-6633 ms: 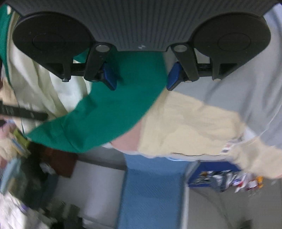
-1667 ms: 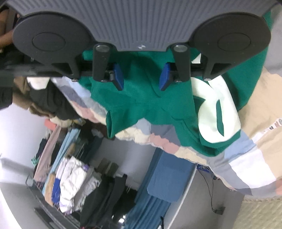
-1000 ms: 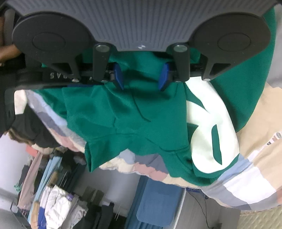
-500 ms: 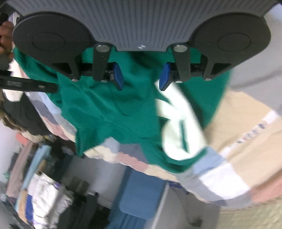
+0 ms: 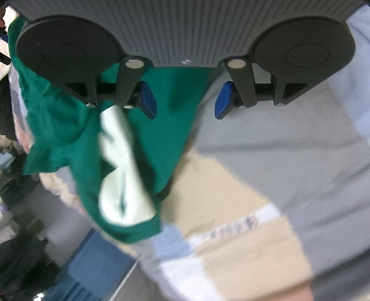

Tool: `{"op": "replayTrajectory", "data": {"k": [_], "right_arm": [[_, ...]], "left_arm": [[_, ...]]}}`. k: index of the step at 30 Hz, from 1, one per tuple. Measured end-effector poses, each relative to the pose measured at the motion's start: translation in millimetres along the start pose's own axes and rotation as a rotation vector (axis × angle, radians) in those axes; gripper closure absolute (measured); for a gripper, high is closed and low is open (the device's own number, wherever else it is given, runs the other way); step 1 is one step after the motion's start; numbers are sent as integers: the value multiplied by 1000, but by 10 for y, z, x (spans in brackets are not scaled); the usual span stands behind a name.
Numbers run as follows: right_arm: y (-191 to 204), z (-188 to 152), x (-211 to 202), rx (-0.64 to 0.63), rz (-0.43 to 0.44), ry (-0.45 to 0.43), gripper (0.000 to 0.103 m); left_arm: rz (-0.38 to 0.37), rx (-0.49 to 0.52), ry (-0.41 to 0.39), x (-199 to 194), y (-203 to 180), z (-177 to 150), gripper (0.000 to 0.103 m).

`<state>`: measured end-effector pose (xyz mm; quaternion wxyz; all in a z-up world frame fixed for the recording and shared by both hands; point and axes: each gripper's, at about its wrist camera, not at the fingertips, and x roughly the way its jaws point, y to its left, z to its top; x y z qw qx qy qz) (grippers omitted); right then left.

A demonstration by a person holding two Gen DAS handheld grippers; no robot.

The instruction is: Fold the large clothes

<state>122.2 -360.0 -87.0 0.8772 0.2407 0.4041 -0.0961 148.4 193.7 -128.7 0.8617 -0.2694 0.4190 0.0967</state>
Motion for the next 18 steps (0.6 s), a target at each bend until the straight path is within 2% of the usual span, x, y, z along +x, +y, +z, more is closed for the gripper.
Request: {"op": "replayTrajectory", "data": {"k": [3,6,8,11,14,16,18], "right_arm": [[-110,-12,173,94,40,89,19],[-193,-60,316,174,111,179,16],[-232,-99,352,234,175,225,17],[-194,-171,274,296,290,237,16],[-144,-161,199,298,420,244,16],[-83,-167,157,260,436,234,16],[-61,-177,127,237,382,220,18]], "left_arm": [[-14,-30,34,42,86,-28,41],[-92,-60,65,20,136,-62,39],[-177,-71,60,-34,133,-95,39],[-340,-77,60,-131,119,-122,39],[-418,-76,71,-187,70,-158,39],[-393,-71,78,-179,60,-206,38],[-322,-40,90,-135,9,-255,38]]}}
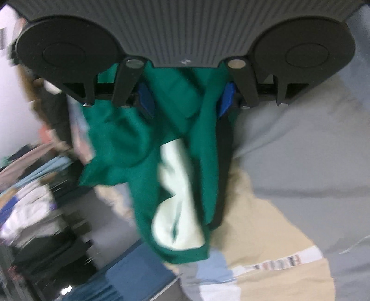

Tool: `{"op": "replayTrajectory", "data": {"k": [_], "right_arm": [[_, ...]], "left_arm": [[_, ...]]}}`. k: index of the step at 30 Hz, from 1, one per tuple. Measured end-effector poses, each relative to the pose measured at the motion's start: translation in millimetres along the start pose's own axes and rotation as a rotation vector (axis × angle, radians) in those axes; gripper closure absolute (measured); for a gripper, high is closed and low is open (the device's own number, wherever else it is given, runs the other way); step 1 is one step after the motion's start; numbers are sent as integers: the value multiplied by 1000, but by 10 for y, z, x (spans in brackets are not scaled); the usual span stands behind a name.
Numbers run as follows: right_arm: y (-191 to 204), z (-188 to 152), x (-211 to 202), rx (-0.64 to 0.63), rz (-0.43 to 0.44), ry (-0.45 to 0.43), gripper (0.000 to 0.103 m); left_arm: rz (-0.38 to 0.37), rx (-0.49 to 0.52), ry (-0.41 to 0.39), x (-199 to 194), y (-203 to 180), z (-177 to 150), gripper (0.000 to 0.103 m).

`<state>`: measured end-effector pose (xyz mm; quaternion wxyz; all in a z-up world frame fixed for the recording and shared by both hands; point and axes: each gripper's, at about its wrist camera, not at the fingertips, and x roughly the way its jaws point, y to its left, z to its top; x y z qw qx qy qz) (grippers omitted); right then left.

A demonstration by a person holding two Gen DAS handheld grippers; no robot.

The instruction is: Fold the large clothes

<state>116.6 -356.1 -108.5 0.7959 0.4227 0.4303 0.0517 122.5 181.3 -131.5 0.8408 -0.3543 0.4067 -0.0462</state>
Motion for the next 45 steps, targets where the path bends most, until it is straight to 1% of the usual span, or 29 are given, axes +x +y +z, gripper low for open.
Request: {"op": "replayTrajectory", "data": {"k": [2,5,8,9,10,12,15,17,18,19,20,21,22,23,24,26,28,29,31,33,34,35,36,37,38,39,40,42,45], "right_arm": [[5,-16,68,-19,-71,16,19],[28,-73,152,-68,-242,-13,19],[170,-147,289,-189,-342,24,19],[199,-186,311,-243,-366,46,16],[251,-225,360,-285,-371,78,16],[295,-255,355,-304,-335,104,16],[298,-247,221,-270,-196,95,16],[331,-271,131,-273,-104,83,16],[353,-279,108,-277,-63,86,16],[370,-288,89,-278,-26,90,16],[384,-294,78,-282,-7,95,16],[396,-298,81,-291,-18,97,16],[380,-291,120,-298,-50,98,16],[360,-293,153,-299,-95,101,16],[332,-305,177,-289,-148,98,19],[259,-334,226,-275,-267,73,20],[259,-423,264,-321,-386,46,20],[280,-470,309,-356,-430,33,20],[317,-555,375,-401,-464,42,18],[324,-574,373,-411,-448,78,17],[340,-589,360,-415,-429,95,18],[361,-609,332,-425,-408,105,24],[396,-630,338,-429,-388,100,37],[413,-647,278,-429,-373,90,46],[425,-659,231,-427,-362,82,64],[435,-652,173,-420,-338,77,78],[430,-619,98,-395,-306,67,83],[389,-528,-62,-317,-232,50,86],[368,-447,-273,-244,-105,42,88]], "left_arm": [[49,0,42,92,8,-60,38],[136,2,85,158,71,-132,38],[121,-11,89,144,99,-140,38],[111,-17,91,135,109,-143,38],[97,-24,89,126,122,-156,38],[42,-52,69,69,156,-167,39],[-82,-79,46,7,171,-149,39],[-131,-74,44,3,106,-160,39],[-141,-65,52,10,82,-167,39],[-132,-59,59,21,65,-180,39],[-106,-58,68,43,56,-199,39],[-78,-61,80,64,69,-209,39],[-48,-71,98,94,92,-224,39],[-12,-86,119,148,122,-234,39],[17,-96,141,201,144,-243,39],[27,-91,151,231,135,-255,39],[40,-76,155,246,90,-267,39],[50,-60,165,259,59,-273,39],[48,-32,168,245,8,-281,38],[34,-27,168,240,-5,-292,39],[32,-22,167,227,1,-307,39],[35,-8,168,213,-27,-323,44],[50,16,163,193,-65,-342,51],[64,32,161,155,-71,-365,59],[72,44,157,137,-102,-375,69],[80,48,151,124,-124,-365,79],[91,37,135,62,-109,-344,95],[67,-19,101,-82,-69,-280,95],[-14,-94,44,-369,-5,-193,96]]}}
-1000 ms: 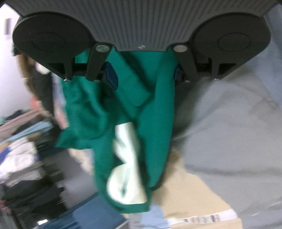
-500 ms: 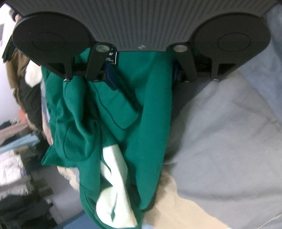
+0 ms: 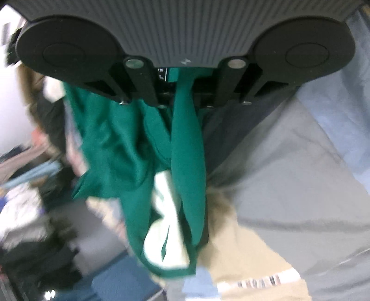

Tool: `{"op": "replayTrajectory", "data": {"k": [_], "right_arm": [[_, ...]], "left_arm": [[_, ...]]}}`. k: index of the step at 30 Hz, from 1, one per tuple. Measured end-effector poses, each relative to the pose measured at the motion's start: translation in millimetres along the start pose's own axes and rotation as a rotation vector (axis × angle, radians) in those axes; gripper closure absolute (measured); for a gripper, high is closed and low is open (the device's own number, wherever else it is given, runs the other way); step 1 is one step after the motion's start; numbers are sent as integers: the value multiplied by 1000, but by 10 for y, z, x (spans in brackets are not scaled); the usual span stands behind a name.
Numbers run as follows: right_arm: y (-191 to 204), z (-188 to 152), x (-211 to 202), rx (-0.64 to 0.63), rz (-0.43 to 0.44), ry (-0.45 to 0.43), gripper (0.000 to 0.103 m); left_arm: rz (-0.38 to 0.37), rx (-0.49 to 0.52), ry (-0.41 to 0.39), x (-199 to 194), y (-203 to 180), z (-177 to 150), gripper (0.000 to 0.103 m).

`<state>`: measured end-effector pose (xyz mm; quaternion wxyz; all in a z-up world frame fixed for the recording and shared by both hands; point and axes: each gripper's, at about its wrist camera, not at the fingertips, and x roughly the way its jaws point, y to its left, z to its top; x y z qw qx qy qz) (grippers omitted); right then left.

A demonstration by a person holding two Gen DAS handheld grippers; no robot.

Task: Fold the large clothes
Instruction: 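Lift the bundled hoodie off the quilt with both grippers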

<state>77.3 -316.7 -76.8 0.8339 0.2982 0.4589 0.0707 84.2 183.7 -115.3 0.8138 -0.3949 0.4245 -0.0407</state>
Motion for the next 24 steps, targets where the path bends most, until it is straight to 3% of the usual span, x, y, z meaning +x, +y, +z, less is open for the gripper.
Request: {"op": "replayTrajectory", "data": {"k": [6,14,17,24], "right_arm": [[-16,187,-513,35,231,-43,89],[-178,299,-1277,31,438,-116,93],[-193,224,-1445,-15,444,-125,93],[-428,168,-1732,44,459,-185,93]], "left_arm": [[-137,-68,-54,-494,-39,128,97],[-274,-98,-69,-1213,-107,82,97],[-287,-69,-65,-1456,-189,-85,98],[-335,-86,-66,-1864,-107,-454,97]]}}
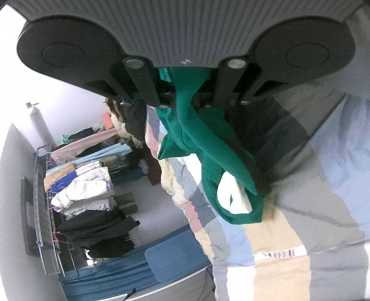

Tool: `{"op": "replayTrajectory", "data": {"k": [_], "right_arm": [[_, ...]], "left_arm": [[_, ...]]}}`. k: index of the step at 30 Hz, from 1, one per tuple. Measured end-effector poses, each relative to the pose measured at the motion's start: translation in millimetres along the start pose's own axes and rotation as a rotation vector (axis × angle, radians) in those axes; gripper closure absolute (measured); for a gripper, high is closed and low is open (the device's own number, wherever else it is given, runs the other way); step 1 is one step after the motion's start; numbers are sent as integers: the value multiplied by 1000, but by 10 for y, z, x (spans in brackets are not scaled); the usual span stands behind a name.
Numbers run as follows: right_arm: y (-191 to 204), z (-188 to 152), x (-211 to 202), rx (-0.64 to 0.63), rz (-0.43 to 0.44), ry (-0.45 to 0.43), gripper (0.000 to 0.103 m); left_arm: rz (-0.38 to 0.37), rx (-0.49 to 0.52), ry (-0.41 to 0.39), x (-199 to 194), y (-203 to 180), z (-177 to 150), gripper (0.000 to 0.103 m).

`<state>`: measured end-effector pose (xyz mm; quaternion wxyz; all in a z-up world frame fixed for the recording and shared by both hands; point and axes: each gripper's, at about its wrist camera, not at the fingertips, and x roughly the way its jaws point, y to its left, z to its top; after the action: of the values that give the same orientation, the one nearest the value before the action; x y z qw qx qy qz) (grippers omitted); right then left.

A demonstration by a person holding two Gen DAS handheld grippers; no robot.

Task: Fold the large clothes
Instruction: 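Lift the bundled hoodie off the quilt with both grippers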

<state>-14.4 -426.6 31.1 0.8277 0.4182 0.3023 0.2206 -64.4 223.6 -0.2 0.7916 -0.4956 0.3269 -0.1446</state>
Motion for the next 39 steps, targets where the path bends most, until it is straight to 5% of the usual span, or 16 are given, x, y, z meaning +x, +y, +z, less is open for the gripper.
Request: {"op": "replayTrajectory", "data": {"k": [8,12,19,31,39], "right_arm": [[11,548,578,46,-53,-8,93],[-126,916,1209,110,-100,-42,93],[-777,1235,2184,219,-195,-98,93],[-1856,1215,3219,288,-338,6,92],[-1960,1230,3385,292,-329,0,92]], "left_arm": [[-11,-6,-101,171,-62,422,97],[-39,-26,-174,646,-90,886,97],[74,-32,-282,1624,203,1570,96],[204,14,-195,2817,1054,2112,94],[227,-38,-140,3155,1403,2247,94]]}}
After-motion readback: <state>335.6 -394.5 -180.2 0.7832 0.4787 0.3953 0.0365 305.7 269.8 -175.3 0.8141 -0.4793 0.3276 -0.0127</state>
